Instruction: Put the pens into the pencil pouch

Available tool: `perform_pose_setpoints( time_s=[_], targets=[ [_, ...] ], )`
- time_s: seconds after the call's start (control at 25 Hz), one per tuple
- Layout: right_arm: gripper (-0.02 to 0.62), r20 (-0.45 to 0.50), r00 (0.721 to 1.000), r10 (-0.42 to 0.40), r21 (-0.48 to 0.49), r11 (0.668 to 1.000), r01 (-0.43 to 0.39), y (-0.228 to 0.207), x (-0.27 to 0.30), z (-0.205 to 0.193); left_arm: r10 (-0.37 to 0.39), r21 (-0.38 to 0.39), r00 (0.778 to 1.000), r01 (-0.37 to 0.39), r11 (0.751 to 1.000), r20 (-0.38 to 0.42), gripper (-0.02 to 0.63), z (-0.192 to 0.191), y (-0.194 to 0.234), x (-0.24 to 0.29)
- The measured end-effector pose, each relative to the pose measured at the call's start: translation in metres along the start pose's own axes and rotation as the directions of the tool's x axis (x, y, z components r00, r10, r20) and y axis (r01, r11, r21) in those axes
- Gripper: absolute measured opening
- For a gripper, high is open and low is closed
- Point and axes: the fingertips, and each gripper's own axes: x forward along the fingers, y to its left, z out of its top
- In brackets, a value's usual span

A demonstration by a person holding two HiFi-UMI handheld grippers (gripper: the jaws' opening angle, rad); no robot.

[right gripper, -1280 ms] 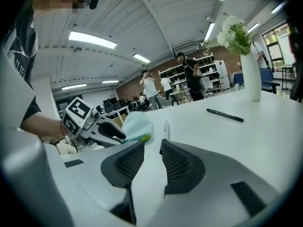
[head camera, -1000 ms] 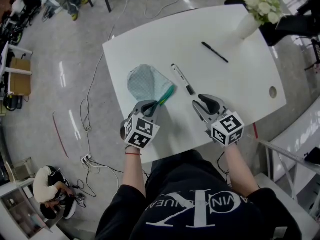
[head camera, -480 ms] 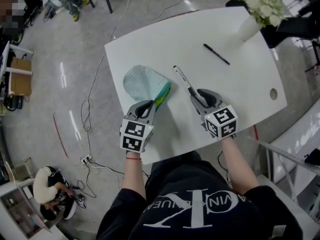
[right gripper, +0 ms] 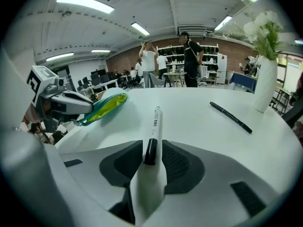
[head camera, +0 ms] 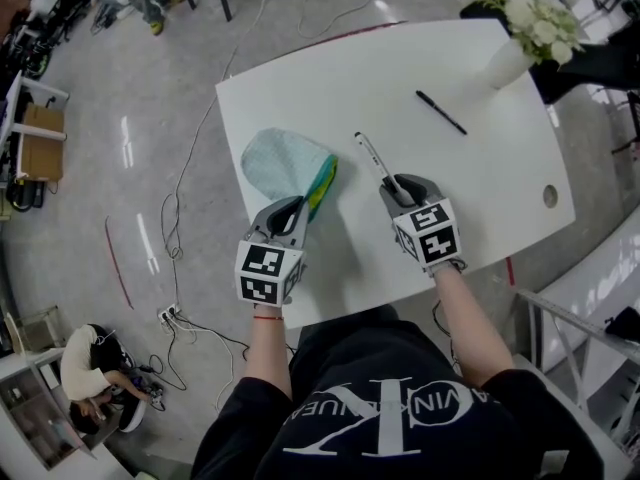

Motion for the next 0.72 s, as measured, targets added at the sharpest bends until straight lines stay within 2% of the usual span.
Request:
perform_pose_setpoints(
  time_s=[0.24, 0.36, 0.72],
  targets=[
    [0.119, -0.060, 0.998, -0.018, -0.012, 1.000, 0.018, 0.0007, 0.0046, -0.0035, -0.007, -0.012, 1.000, 0.006, 1.000, -0.003, 0.017, -0.0040, -0.0010, -0.0019],
    [0.085, -0.063, 0.997, -0.034, -0.003, 0.999, 0.033, -0.0038, 0.0043, -0.0032, -0.006, -0.016, 1.000, 0.006, 1.000, -0.007, 0.017, -0.0058, -0.0025, -0.0009],
    [0.081, -0.016, 0.999, 0.031, 0.044, 0.999, -0.030, 0.0007, -0.0051, 0.0021, 0.007, -0.041, 1.000, -0.008, 0.999, -0.004, 0.017, -0.0077, 0.0003, 0.0002]
  ],
)
